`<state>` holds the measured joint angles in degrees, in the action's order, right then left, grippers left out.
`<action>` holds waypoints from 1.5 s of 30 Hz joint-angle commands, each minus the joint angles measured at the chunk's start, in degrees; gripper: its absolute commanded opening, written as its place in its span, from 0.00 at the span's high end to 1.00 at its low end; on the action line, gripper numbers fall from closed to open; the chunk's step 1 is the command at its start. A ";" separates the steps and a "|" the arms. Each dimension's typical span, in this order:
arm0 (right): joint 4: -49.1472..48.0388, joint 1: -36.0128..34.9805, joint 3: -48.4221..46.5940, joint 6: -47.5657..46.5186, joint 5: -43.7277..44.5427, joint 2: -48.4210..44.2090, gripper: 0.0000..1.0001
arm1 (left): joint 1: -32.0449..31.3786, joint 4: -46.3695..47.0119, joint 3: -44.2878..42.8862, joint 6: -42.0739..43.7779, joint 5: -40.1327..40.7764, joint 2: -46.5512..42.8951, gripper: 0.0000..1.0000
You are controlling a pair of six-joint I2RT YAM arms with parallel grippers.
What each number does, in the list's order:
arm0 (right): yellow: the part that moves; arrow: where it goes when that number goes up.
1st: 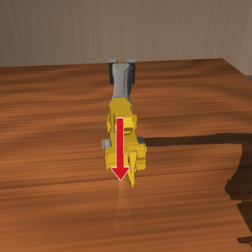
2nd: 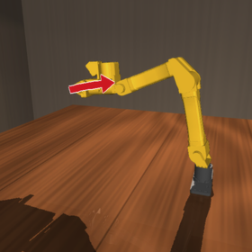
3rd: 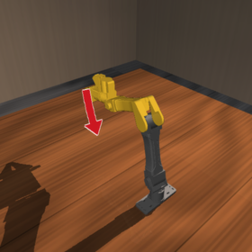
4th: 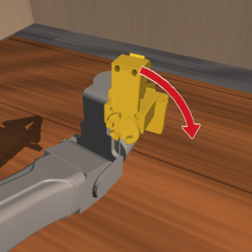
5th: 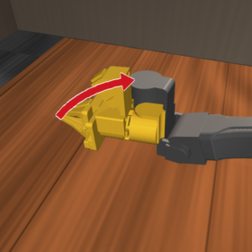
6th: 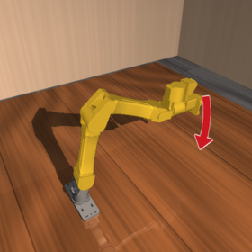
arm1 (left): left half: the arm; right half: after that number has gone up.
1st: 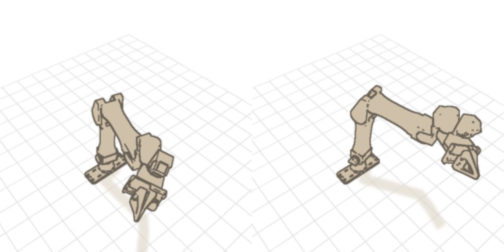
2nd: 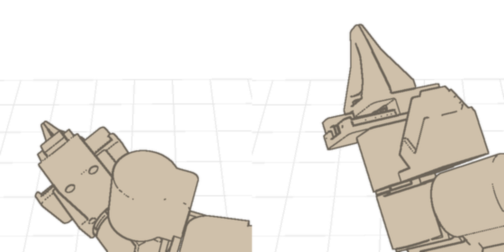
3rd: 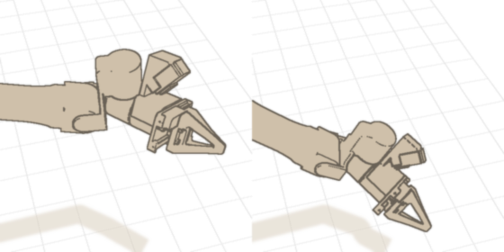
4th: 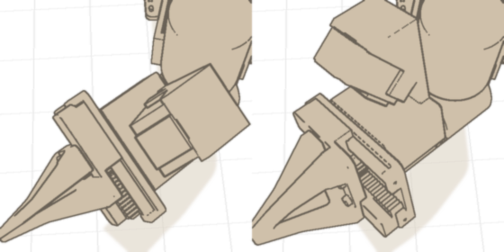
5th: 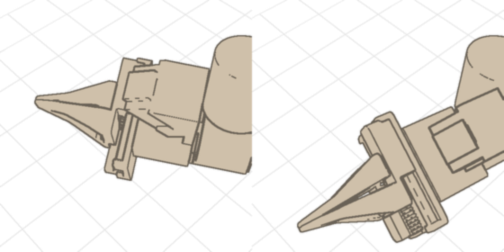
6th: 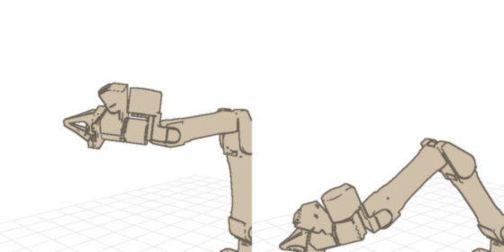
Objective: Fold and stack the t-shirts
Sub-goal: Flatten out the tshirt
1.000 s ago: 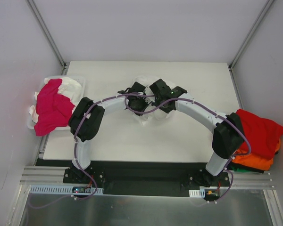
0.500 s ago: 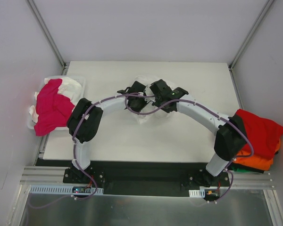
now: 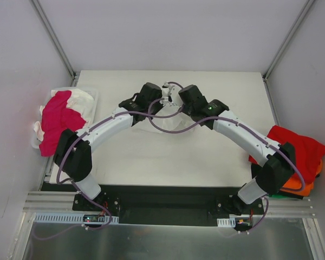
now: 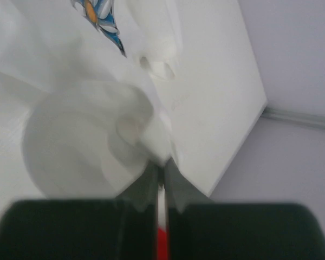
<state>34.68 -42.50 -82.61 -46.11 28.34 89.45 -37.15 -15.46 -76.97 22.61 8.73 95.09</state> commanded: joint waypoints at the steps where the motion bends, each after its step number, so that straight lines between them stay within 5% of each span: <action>1: 0.57 3.83 -1.15 -1.00 6.91 -2.17 0.99 | -0.03 2.98 0.50 2.61 4.97 -5.79 1.00; 18: 0.30 7.96 -0.88 -3.90 11.82 -4.64 0.99 | 1.81 4.83 1.03 4.11 12.53 -8.43 1.00; 32: -5.58 13.23 -12.30 -11.80 19.03 -4.46 0.99 | 11.04 6.23 -4.94 0.24 13.68 -6.32 1.00; 45: -11.82 13.32 -14.07 -16.55 16.93 -7.62 0.98 | 11.39 6.50 -6.35 -0.20 14.82 -4.65 1.00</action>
<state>28.03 -29.32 -95.24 -60.18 44.49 87.05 -25.82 -10.72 -80.97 23.16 21.47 90.37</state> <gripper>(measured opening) 0.030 0.008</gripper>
